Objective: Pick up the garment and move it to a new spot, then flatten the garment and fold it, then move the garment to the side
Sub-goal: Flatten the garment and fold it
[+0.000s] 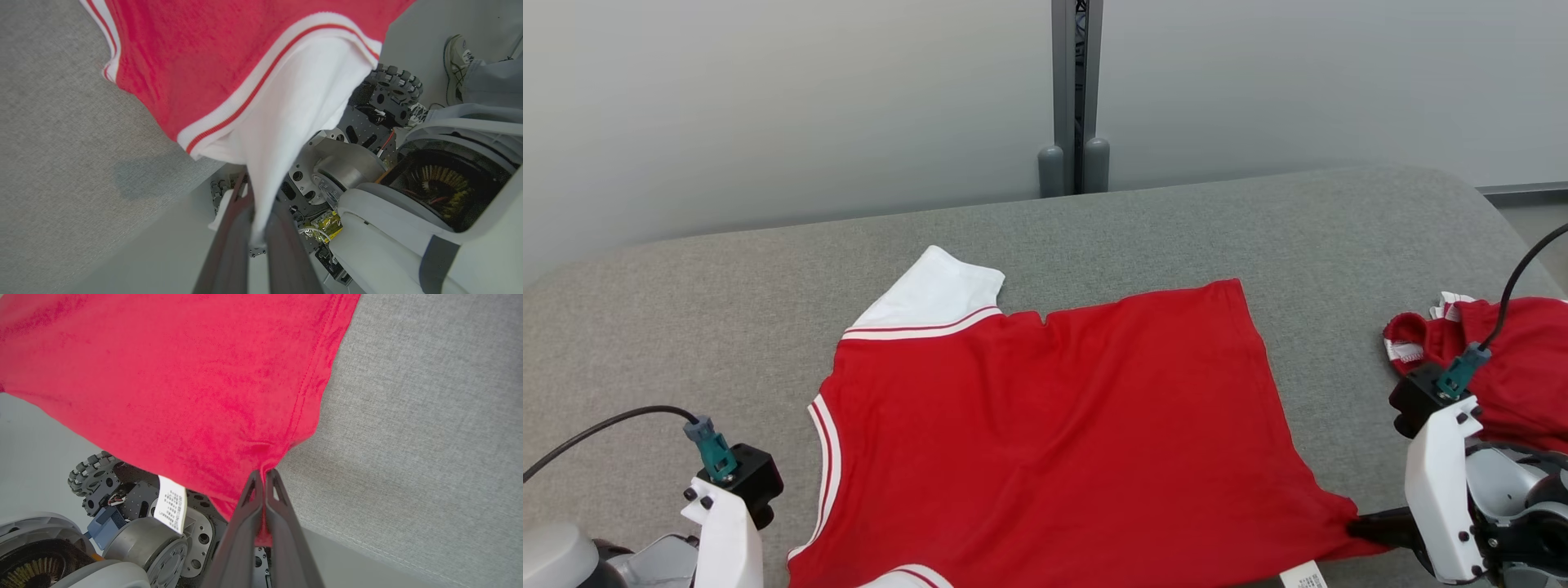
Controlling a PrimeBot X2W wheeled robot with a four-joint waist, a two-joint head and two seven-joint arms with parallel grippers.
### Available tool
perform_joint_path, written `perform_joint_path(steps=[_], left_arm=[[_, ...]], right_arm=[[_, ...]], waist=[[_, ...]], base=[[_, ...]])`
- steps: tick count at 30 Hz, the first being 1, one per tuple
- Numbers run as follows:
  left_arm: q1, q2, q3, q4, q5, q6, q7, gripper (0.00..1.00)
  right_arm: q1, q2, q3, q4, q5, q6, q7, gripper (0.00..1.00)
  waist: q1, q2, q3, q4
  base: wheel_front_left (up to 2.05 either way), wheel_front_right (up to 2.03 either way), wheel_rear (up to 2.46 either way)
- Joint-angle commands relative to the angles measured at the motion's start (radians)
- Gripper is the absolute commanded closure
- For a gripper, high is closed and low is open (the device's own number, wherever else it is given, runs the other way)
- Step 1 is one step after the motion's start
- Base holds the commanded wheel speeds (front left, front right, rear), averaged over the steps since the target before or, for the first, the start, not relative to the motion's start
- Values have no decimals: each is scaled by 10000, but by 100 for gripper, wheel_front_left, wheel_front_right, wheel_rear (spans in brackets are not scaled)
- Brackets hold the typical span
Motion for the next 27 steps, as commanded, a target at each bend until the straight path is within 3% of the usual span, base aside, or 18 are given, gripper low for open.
perform_joint_path(steps=[1,10,22,27], left_arm=[[-148,-46,65,62,-106,59,96,100],[-738,-326,351,808,-713,19,836,100],[-2172,-1317,861,2783,-1001,-46,1832,100],[-2567,-1732,882,3438,-774,-124,1929,100]], right_arm=[[163,121,-248,-82,-160,3,176,100],[-107,1103,-1682,-211,-767,3,1178,100],[-1029,2364,-3669,735,-2091,3,2159,100],[-1217,2850,-3978,979,-2537,3,2245,100]], waist=[[0,0,68,-17],[0,0,737,-168],[0,0,2005,-348],[0,0,2408,-385]], base=[[0,0,0],[0,0,0],[0,0,0],[0,0,0]])
